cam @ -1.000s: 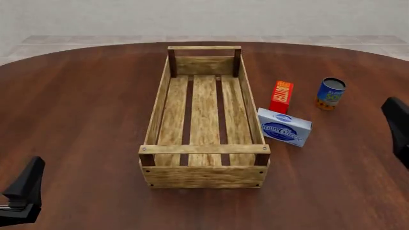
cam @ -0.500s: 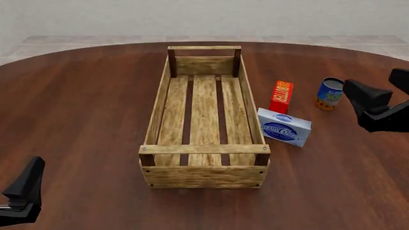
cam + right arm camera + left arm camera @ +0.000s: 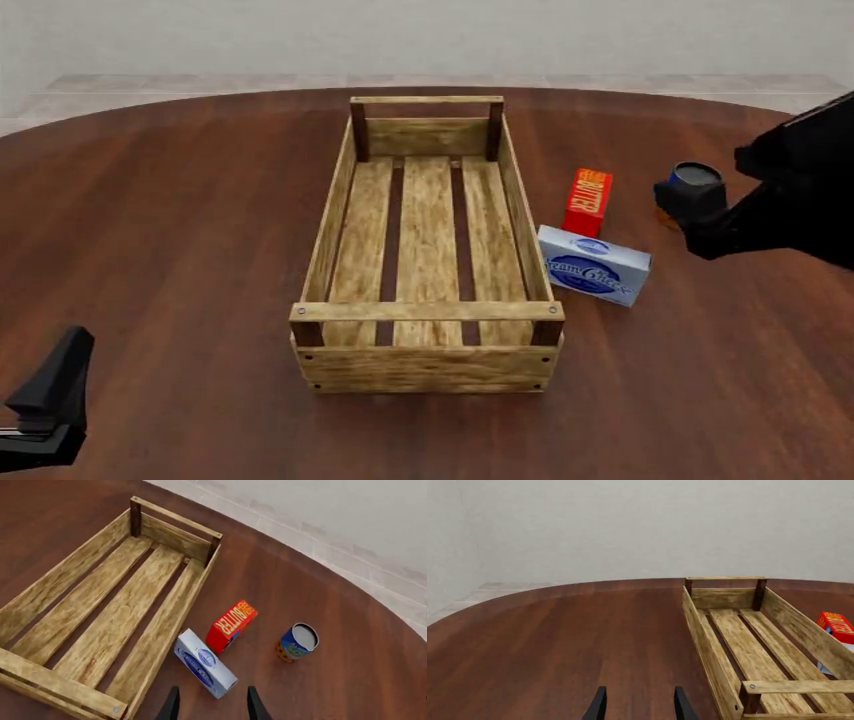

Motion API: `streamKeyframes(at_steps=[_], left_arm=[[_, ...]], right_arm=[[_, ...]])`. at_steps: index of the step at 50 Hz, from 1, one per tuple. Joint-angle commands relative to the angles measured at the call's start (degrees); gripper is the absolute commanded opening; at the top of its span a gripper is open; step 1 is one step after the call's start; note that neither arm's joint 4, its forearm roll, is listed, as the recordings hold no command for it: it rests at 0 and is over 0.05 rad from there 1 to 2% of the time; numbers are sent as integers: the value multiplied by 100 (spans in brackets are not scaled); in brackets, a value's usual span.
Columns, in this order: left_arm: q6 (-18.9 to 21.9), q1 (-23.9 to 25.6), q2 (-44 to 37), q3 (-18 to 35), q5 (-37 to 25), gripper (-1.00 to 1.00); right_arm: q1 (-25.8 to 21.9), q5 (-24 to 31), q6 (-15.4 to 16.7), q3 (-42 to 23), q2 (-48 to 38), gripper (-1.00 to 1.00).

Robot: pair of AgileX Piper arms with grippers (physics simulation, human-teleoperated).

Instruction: Pick up the cream cheese and put it in the tray.

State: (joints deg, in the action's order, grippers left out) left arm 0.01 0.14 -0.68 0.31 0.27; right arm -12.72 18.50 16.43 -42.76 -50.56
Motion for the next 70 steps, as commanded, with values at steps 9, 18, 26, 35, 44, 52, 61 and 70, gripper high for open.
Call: streamKeyframes(at_steps=[9, 18, 26, 35, 44, 52, 61, 70], left_arm=[[-1, 2, -4, -7, 13, 100], [-1, 3, 8, -2, -5, 100], [0, 4, -8, -5, 13, 100], [1, 5, -15, -6, 19, 100], [0, 6, -35, -3, 38, 100], [2, 8, -62, -10, 70, 100], [0, 9, -46, -10, 57, 100], [0, 10, -42, -8, 50, 100]], right_arm=[[-213, 708, 840, -734, -1062, 100], [-218, 779, 1193, -845, -1417, 100], [-178, 961, 1558, -1017, -1712, 100], [-57, 1126, 1860, -1311, -2123, 100], [-25, 1131, 2172, -1296, -2407, 100], [-2, 1161, 2223, -1457, -2668, 100], [165, 1191, 2554, -1480, -3072, 100], [276, 1195, 2680, -1624, -3323, 100]])
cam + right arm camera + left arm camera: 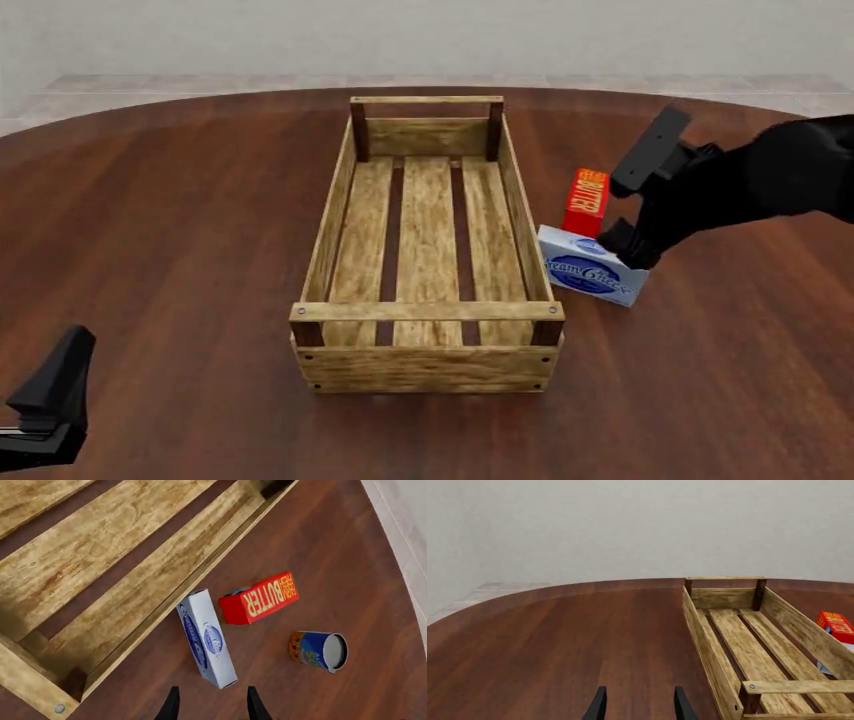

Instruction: Pick up the cream cheese and put it in the tray.

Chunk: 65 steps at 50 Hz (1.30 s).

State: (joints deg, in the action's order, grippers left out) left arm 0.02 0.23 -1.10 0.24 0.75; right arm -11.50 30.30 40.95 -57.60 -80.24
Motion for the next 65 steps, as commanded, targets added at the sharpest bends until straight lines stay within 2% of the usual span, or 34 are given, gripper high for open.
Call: streamKeyframes(at_steps=[1, 13, 16, 30, 40, 44, 45, 53, 65], left_arm=[[1, 2, -7, -3, 10, 100], [-2, 3, 15, 2, -16, 100], [-1, 3, 30, 4, -33, 100], [0, 6, 19, 2, -21, 100], [1, 7, 5, 5, -11, 100], [0, 7, -5, 1, 3, 100], [-1, 8, -2, 0, 2, 100], [2, 8, -9, -4, 11, 100], [-4, 8, -2, -4, 8, 100]], right_arm=[[155, 38, 189, -184, -392, 100], [351, -73, 568, -114, -562, 100], [365, -184, 776, 56, -532, 100], [309, -338, 666, 236, -663, 100], [313, -866, 728, 579, -853, 100], [337, -1085, 678, 590, -835, 100], [321, -1119, 574, 539, -828, 100], [524, -1504, 868, 707, -846, 100], [533, -1639, 797, 646, -1021, 100]])
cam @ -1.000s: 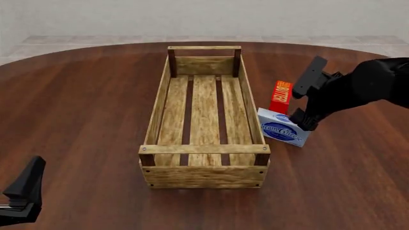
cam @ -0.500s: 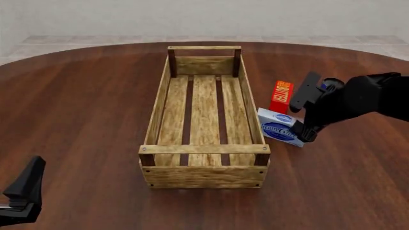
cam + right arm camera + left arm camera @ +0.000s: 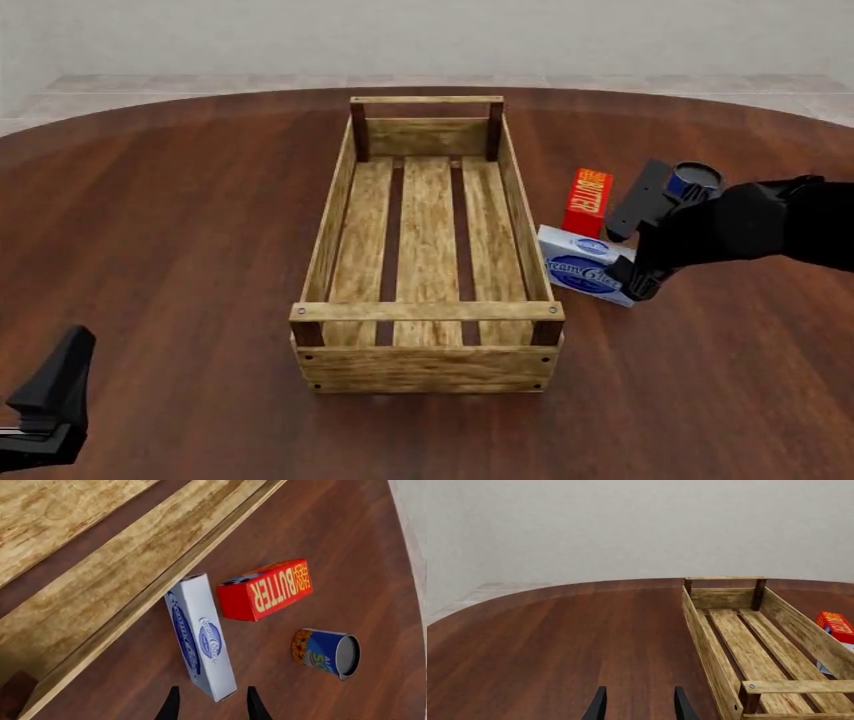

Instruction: Pick up the cream cheese and put it in the tray.

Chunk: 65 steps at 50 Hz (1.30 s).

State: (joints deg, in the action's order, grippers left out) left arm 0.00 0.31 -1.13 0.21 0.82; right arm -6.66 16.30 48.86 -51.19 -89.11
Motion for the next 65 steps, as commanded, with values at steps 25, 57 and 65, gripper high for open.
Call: streamKeyframes(at_steps=[25, 57, 65], left_arm=[[-1, 5, 6, -2, -3, 100], [0, 9, 7, 8, -16, 100], [0, 9, -4, 8, -6, 100]], right_arm=[[170, -375, 9, -252, -750, 100], [190, -110, 118, -512, -1251, 100], [330, -193, 220, -525, -1336, 100]])
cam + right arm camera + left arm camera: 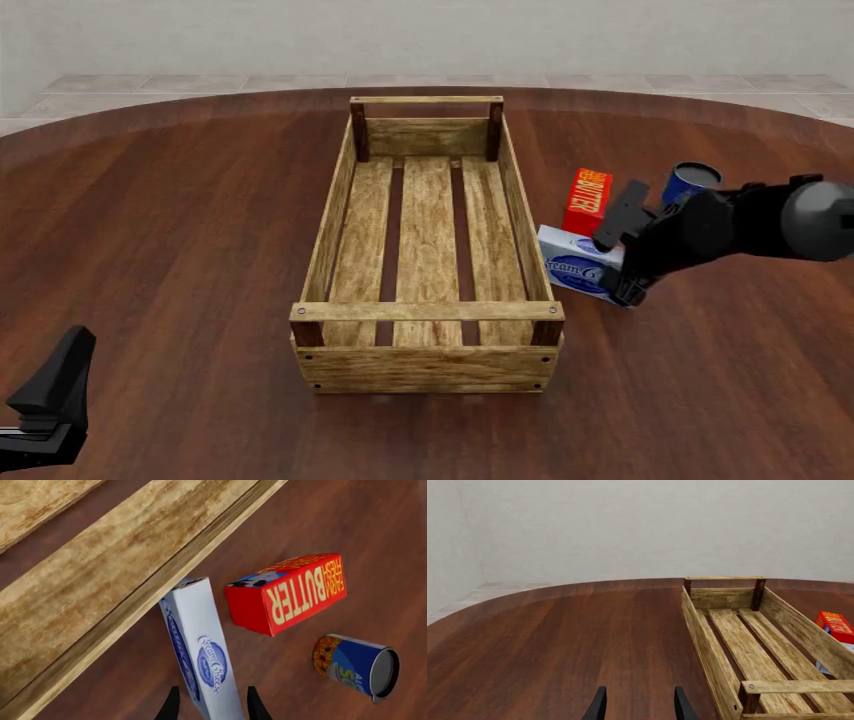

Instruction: Pick up the cream cheese and put it in the tray.

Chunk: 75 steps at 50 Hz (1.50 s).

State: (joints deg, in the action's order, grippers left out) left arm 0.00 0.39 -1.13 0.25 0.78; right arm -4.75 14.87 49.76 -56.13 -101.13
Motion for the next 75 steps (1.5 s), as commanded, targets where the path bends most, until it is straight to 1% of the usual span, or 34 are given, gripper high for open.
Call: streamKeyframes(at_steps=[1, 11, 16, 18, 22, 27, 28, 29, 30, 34, 39, 53, 60, 70, 75], left_arm=[[-1, 1, -2, 4, -1, 100], [-4, 2, -1, 1, 4, 100], [-6, 2, 1, 1, 3, 100], [-5, 2, 0, 1, 4, 100], [4, 2, -13, 0, 10, 100], [5, 2, -17, 0, 12, 100], [0, 4, -7, 0, 8, 100], [1, 4, 0, 2, -2, 100], [2, 5, 1, 1, -4, 100], [1, 5, 6, -1, -6, 100], [0, 6, 4, -3, 0, 100], [2, 6, -3, 5, -4, 100], [1, 6, -13, -1, 13, 100], [3, 8, -27, -7, 32, 100], [0, 8, -6, -3, 9, 100]], right_arm=[[133, -53, 116, -38, -140, 100], [132, -60, 136, -62, -223, 100], [112, -71, 94, -56, -256, 100], [51, -148, 166, 76, -200, 100], [44, -139, 175, 107, -162, 100], [107, -175, 306, 188, -88, 100], [122, -184, 341, 215, -67, -100], [131, -236, 420, 285, -21, -100], [146, -225, 410, 271, -14, -100], [237, -337, 608, 393, 66, -100], [279, -340, 615, 454, 156, -100], [344, -377, 593, 806, 476, -100], [270, -367, 493, 1041, 748, -100], [249, -222, 412, 1320, 1230, -100], [257, -42, 372, 1444, 1571, -100]])
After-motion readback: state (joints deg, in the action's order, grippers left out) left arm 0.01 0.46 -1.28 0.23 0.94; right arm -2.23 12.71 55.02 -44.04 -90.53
